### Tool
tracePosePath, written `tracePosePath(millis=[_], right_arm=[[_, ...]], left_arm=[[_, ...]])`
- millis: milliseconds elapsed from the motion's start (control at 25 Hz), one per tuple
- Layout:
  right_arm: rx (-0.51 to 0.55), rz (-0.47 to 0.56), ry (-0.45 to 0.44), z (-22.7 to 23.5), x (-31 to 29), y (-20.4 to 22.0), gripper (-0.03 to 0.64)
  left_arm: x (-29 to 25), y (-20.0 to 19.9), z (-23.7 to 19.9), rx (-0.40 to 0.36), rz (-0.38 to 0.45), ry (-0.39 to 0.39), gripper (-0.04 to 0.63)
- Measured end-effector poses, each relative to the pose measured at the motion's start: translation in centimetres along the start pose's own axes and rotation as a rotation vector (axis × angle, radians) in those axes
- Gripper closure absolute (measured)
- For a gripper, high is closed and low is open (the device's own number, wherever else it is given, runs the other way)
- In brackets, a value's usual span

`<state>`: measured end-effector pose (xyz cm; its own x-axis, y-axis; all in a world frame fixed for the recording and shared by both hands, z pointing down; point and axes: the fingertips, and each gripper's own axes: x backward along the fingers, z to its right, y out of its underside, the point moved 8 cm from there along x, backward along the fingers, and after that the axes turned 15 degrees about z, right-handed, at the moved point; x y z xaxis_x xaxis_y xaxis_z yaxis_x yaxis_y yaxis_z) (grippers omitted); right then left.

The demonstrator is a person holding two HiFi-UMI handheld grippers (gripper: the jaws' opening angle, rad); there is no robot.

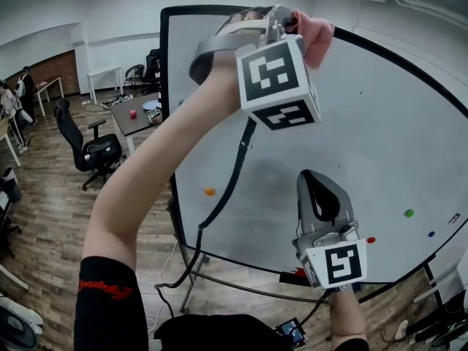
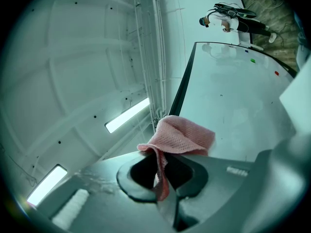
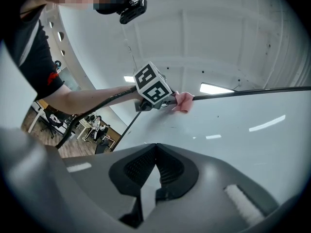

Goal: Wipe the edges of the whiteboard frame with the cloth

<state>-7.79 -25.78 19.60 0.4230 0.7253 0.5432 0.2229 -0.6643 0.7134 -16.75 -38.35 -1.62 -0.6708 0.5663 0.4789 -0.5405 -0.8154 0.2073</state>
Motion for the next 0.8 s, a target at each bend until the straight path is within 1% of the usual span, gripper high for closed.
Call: tracePosePath(millis=[160, 400, 600, 800], right_arm=[[0.0, 0.002, -0.008, -2.9, -2.1, -0.2, 0.615], [0.003, 0.017, -0.018, -4.7, -4.3, -0.1, 0.615], [0.005, 0.012, -0.022, -7.7, -7.0, 0.5, 0.615], [0.006, 0.012, -0.023, -8.5, -7.6, 0.3, 0.615]], left_arm=[[2.1, 2.4, -1.8, 0.005, 0.003, -0.012, 0.574], [3.1, 4.6, -2.8, -0.001, 0.001, -0.021, 0.574], [4.5, 8.1, -4.3, 0.006, 0.001, -0.022, 0.574], [5.2, 9.0, -4.9, 0.01, -0.005, -0.024, 0.574]])
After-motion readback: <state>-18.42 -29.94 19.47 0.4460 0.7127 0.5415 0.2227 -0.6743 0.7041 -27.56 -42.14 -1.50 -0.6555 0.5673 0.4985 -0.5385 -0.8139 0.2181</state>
